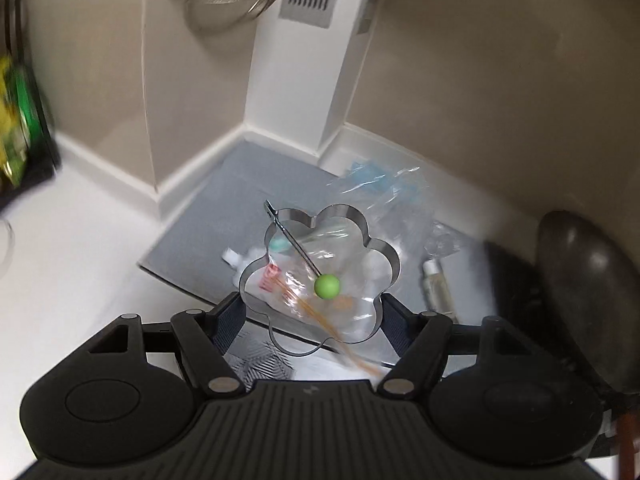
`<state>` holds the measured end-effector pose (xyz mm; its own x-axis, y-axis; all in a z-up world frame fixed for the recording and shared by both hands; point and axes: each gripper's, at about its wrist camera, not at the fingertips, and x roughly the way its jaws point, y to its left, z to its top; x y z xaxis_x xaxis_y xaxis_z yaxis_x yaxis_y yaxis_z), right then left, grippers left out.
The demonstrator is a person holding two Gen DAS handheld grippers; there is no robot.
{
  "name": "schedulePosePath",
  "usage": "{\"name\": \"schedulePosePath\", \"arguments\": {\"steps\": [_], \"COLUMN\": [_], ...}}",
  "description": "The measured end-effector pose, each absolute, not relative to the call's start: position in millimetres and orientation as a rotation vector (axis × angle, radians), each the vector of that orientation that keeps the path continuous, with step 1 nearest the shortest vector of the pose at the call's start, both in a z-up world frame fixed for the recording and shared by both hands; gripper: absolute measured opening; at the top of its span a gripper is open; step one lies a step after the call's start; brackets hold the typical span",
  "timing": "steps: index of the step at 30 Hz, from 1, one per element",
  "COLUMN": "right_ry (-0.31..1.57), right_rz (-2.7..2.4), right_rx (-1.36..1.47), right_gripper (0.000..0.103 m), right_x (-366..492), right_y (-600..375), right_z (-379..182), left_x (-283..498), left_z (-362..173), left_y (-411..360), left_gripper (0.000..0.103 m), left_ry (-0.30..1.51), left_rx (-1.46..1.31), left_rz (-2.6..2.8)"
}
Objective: Collect trash
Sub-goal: 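Carry the ring in the left tool and box in the right tool down over the blue bin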
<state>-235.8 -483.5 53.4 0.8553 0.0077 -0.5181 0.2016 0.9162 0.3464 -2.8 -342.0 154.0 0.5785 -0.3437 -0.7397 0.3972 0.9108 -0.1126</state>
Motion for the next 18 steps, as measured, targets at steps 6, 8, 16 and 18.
{"name": "schedulePosePath", "arguments": {"steps": [6, 8, 16, 18], "right_ry": [0.525, 0.511, 0.448, 0.426], "right_rz": [-0.138, -0.151, -0.185, -0.17], "right_rx": [0.388, 0.364, 0.235, 0.224], "right_gripper": [0.042, 0.042, 0.042, 0.042], "right_x": [-246.2, -249.4, -255.5, -261.7], "right_y": [-490.5, -490.2, -470.8, -461.7], "right_z": [53.1, 56.1, 66.8, 73.1], "left_x": [-21.3, -31.7, -88.6, -106.4], "left_z": [96.6, 88.1, 79.0, 77.1], "left_y": [-349.9, -341.8, -282.7, -269.3], "left_gripper": [0.077, 0.077, 0.077, 0.077], "left_ry": [0.909, 0.894, 0.787, 0.764], "left_rx": [0.182, 0.198, 0.235, 0.235], "left_rz": [-0.393, -0.385, -0.343, -0.329]}}
